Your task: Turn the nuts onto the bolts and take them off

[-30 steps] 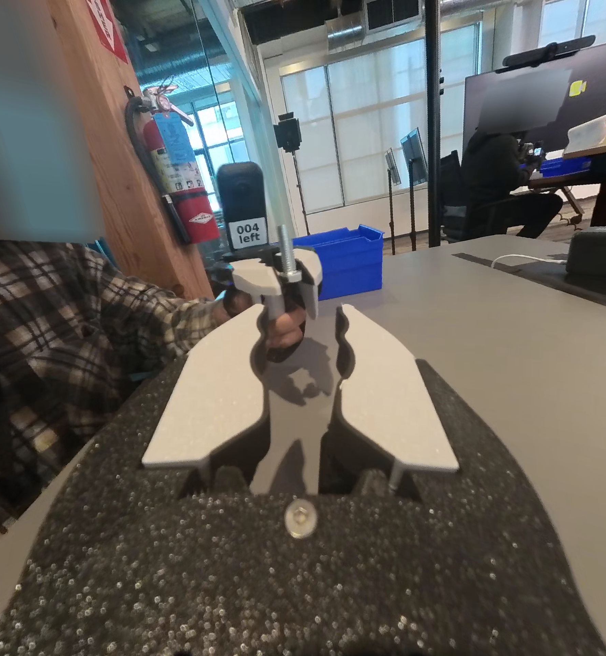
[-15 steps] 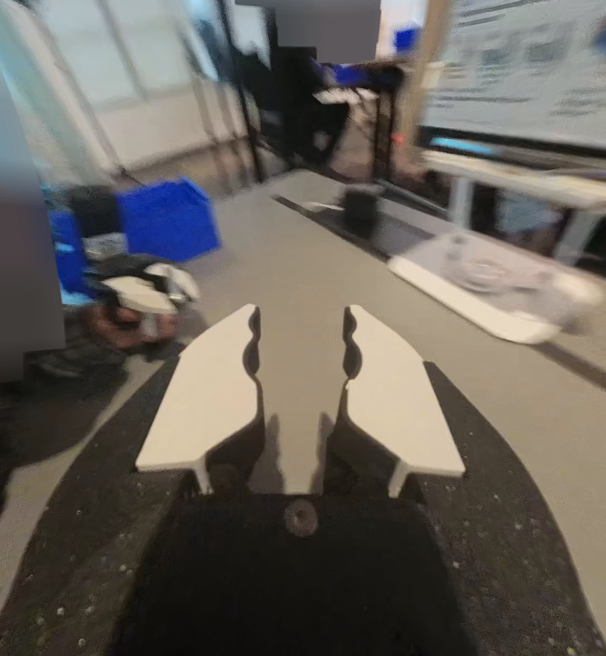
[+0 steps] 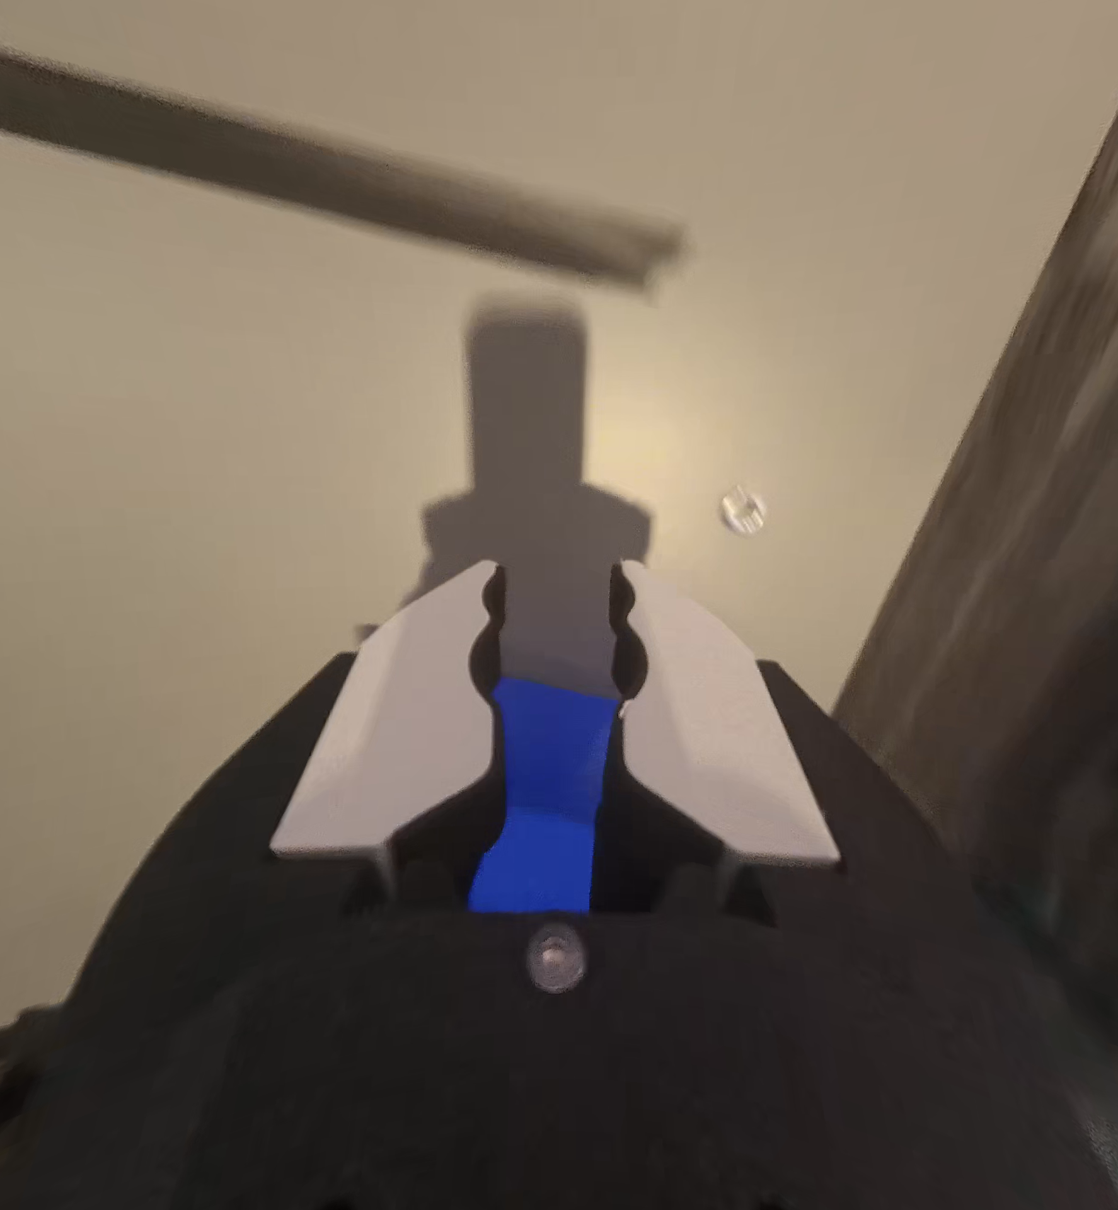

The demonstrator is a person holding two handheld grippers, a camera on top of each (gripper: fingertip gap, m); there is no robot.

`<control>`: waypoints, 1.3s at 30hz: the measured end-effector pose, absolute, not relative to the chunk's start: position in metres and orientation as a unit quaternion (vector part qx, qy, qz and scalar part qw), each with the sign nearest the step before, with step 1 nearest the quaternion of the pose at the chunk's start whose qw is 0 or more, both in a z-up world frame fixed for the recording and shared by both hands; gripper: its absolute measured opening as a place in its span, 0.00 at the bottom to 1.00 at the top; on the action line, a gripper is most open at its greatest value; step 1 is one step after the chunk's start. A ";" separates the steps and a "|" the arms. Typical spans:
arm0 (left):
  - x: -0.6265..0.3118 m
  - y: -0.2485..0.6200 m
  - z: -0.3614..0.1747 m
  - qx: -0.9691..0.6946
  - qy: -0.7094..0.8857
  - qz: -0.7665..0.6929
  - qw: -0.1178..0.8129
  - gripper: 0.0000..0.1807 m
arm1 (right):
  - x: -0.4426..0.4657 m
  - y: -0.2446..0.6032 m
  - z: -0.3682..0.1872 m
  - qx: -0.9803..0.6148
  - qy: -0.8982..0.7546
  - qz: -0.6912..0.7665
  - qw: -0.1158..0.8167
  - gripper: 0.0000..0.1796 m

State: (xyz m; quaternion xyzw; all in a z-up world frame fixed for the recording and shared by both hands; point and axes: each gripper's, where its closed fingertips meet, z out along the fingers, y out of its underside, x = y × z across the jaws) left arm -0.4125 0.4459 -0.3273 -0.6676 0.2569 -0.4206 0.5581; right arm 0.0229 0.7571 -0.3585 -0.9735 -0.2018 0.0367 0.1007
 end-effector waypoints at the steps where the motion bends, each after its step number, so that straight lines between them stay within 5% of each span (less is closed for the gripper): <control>1: -0.412 0.446 -0.328 -0.669 0.261 -0.417 0.558 0.11 | 0.032 0.758 -0.370 -0.979 -0.189 0.026 0.077 0.17; 18: -0.410 0.448 -0.330 -0.671 0.266 -0.411 0.557 0.11 | 0.089 0.783 -0.435 -0.993 -0.118 -0.028 -0.007 0.17; 39: -0.407 0.447 -0.333 -0.672 0.268 -0.416 0.551 0.11 | 0.089 0.787 -0.446 -0.988 -0.136 -0.046 -0.061 0.13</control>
